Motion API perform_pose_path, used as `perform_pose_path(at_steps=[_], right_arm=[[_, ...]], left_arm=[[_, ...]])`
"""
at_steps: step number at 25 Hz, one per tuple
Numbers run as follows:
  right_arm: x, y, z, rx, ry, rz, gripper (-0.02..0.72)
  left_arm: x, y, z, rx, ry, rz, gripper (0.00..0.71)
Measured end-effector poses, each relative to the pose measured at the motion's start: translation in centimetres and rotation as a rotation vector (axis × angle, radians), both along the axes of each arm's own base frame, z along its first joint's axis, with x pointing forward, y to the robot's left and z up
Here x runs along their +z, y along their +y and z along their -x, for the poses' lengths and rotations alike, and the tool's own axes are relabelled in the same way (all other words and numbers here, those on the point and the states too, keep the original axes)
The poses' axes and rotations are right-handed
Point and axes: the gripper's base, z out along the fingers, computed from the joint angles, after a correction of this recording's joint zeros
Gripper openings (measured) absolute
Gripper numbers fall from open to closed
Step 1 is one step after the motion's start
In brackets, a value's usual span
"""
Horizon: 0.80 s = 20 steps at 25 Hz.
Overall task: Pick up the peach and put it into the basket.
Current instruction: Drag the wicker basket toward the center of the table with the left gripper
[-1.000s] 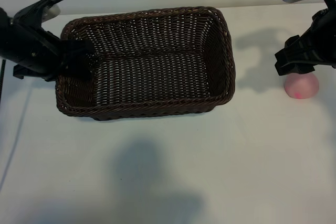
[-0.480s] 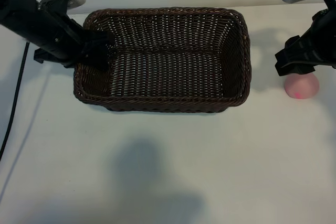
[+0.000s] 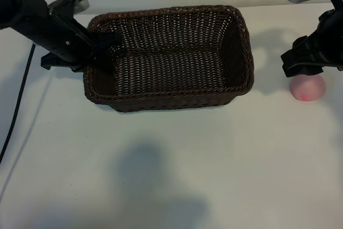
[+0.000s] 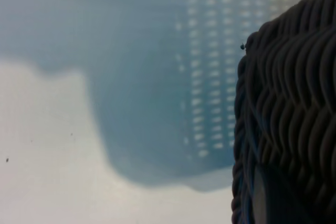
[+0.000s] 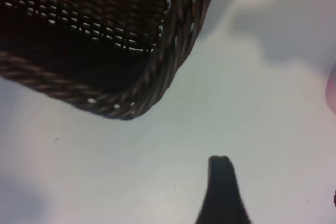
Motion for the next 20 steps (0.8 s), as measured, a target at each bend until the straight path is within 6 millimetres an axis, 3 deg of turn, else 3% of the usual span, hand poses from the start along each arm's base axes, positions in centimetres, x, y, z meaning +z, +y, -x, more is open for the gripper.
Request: perform_pose_path(at_steps=[7, 20], right_arm=[[0.0, 0.0, 0.0, 0.000, 0.000, 0.000, 0.452], [0.0, 0.0, 0.0, 0.000, 0.000, 0.001, 0.447]], left_arm=[[-2.0, -0.3, -0.3, -0.045, 0.040, 0.008, 0.168], [-3.0, -0.7, -0.7, -0.091, 0.040, 0.020, 0.168]])
